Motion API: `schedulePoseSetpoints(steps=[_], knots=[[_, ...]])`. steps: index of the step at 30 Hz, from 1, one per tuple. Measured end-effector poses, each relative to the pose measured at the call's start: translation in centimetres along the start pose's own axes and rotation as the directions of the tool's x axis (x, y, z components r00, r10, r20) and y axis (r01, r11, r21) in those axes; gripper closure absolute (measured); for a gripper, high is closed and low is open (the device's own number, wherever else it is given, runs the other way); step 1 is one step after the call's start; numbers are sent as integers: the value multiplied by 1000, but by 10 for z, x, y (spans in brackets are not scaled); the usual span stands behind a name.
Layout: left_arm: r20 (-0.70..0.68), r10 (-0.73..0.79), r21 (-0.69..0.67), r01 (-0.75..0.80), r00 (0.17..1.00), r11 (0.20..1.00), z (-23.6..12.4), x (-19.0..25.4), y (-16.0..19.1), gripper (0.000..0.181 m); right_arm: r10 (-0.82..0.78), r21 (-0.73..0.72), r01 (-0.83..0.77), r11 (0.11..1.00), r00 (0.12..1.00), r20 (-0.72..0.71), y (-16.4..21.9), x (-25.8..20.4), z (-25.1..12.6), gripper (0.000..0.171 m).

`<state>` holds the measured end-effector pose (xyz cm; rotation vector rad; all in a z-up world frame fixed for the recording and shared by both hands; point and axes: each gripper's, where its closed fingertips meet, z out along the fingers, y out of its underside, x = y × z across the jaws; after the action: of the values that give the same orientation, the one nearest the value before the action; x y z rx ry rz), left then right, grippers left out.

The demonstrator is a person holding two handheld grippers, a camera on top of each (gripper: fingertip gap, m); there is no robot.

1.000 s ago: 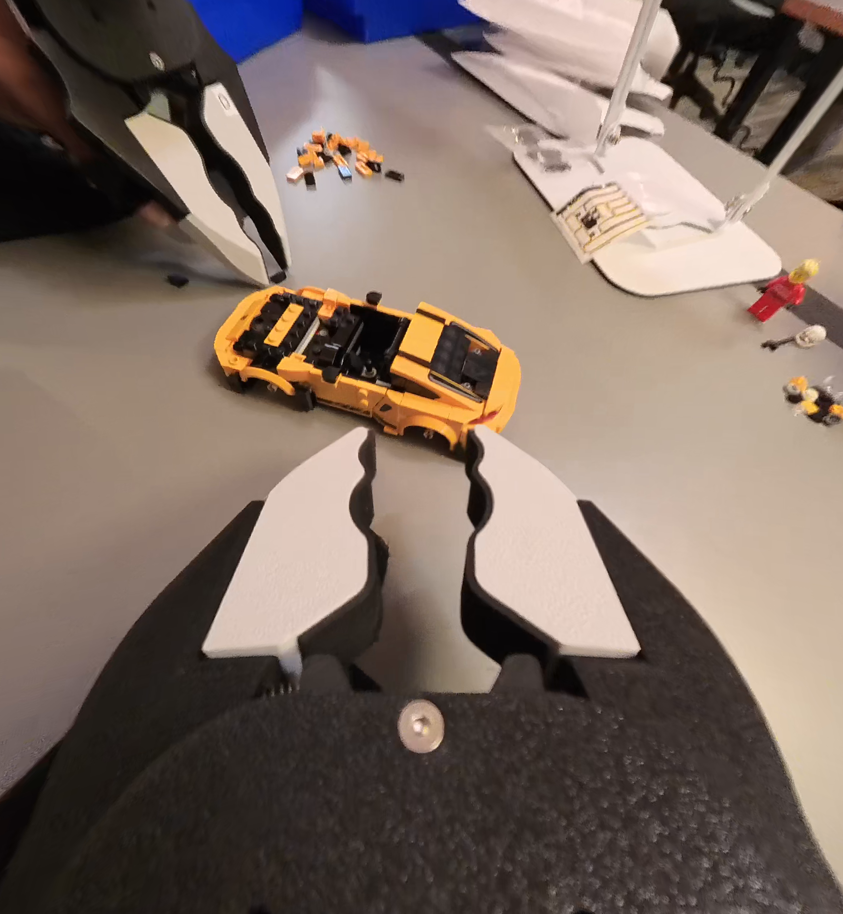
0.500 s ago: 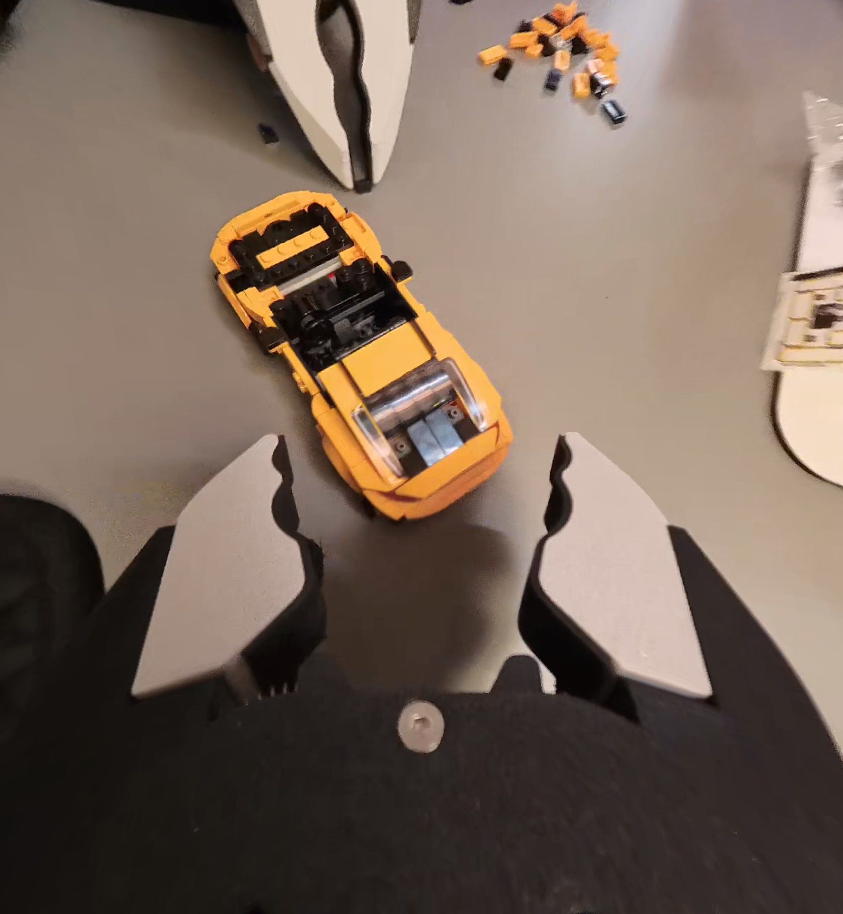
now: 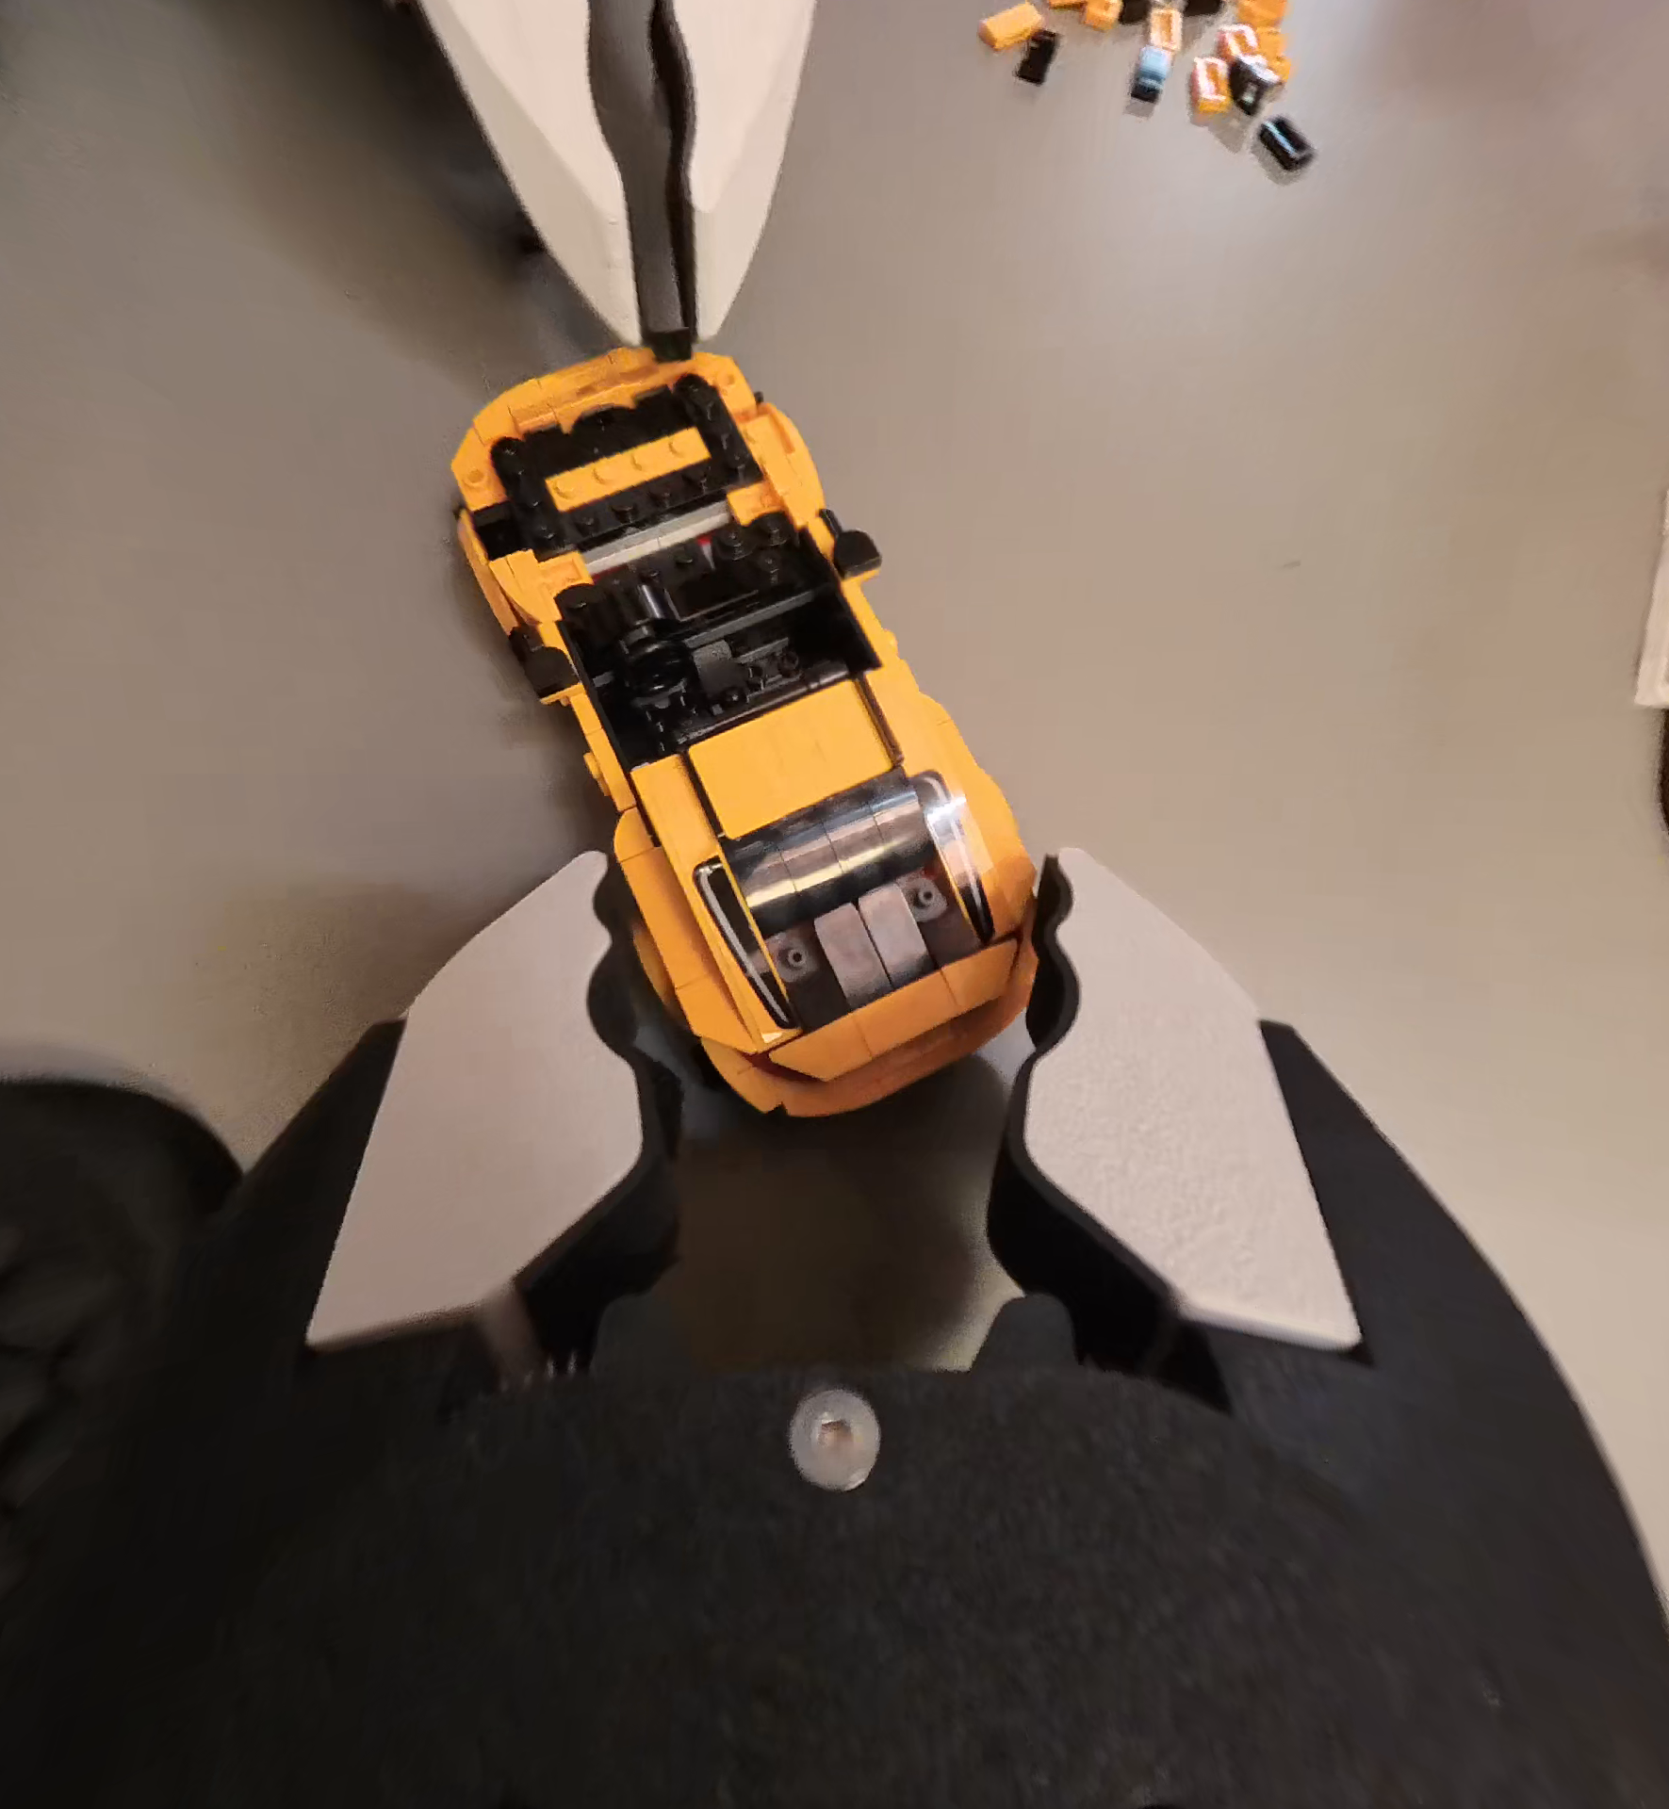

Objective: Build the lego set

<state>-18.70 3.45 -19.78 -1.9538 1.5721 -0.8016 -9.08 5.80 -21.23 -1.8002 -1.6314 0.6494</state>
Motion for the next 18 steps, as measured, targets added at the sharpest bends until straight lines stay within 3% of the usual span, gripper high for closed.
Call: schedulePoseSetpoints(steps=[5,18], knots=[[17,18,-13,-18,1000,1000,1,2,-2,174,75,11,-74,997,992,-103,1,-9,-2,94],[62,64,-91,-58,996,994,9,-1,0,174,81,22,-79,997,990,-115,1,-11,-3,94]])
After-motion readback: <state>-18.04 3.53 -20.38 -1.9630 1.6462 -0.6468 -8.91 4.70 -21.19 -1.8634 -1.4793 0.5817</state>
